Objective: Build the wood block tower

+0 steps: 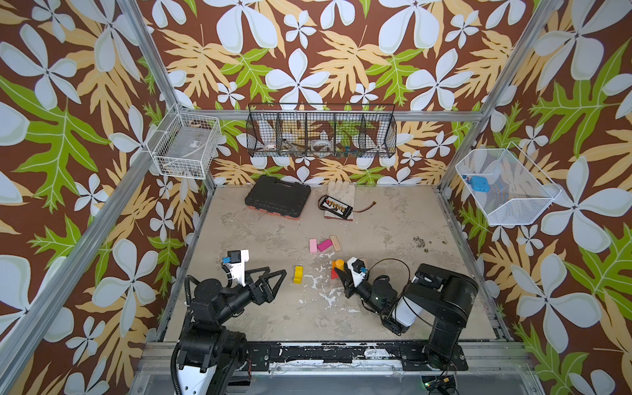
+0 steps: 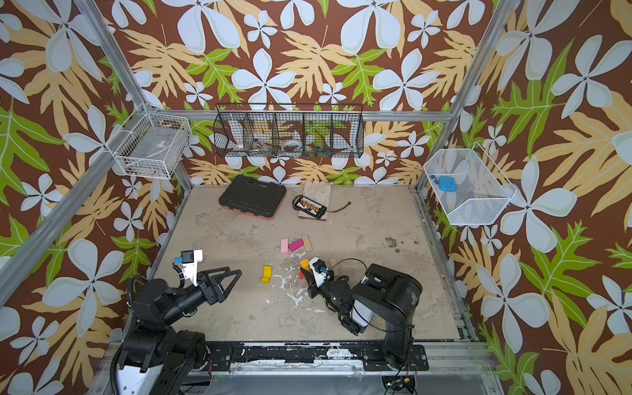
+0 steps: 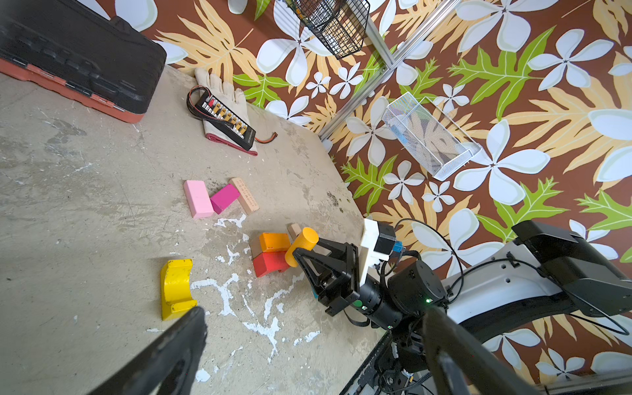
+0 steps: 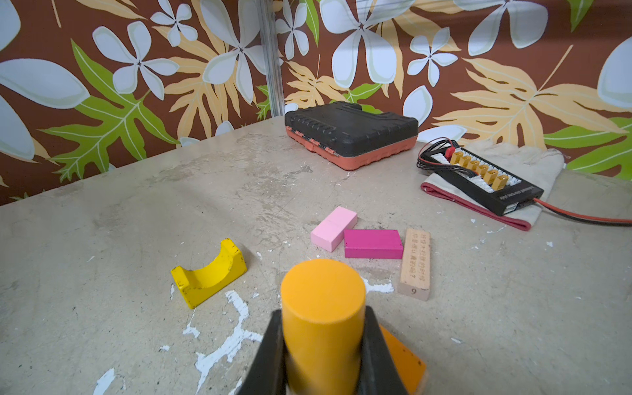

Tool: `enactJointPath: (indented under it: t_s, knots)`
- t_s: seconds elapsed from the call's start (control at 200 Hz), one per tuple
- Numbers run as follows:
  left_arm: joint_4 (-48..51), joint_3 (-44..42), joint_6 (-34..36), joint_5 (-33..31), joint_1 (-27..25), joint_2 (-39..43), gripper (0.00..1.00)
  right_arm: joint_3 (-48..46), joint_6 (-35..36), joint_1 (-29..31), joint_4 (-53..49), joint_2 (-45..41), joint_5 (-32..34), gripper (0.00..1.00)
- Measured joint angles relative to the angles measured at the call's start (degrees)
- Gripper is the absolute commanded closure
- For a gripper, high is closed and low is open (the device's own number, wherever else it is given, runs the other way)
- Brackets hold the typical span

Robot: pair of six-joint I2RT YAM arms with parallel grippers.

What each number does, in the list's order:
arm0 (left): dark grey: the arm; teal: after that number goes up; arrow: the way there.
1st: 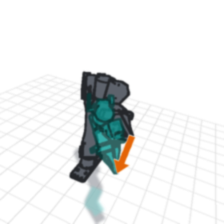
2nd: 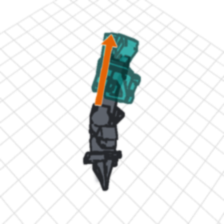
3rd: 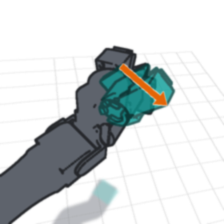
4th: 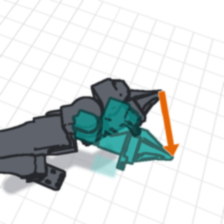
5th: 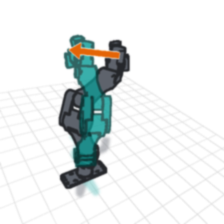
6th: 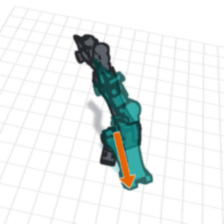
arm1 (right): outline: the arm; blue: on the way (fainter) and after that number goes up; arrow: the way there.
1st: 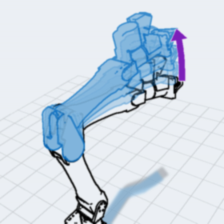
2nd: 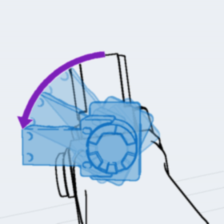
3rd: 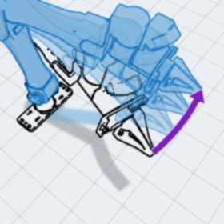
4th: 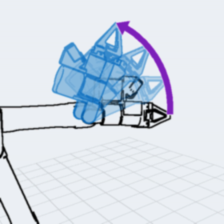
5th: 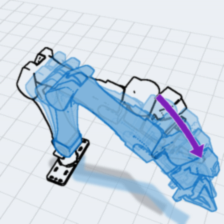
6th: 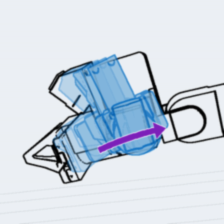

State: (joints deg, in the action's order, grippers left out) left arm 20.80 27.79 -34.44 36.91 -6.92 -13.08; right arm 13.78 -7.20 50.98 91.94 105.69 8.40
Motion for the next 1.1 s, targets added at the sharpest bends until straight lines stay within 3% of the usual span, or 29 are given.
enactJointPath:
  t_s: [0.38, 0.921, 1.101]
  knots:
    - [0.0, -0.1, 0.0, 0.0, 0.0, 0.0, 0.00, 1.3, 0.0, 0.0, 0.3, 4.0, 0.5, 0.99]
    - [0.0, -0.1, 0.0, 0.0, 0.0, 0.0, 0.00, 1.6, 0.0, 0.0, 0.5, 5.3, 1.3, 0.82]
    - [0.0, -0.1, 0.0, 0.0, 0.0, 0.0, 0.00, 1.8, 0.0, 0.0, 0.8, 5.6, 2.1, 0.68]
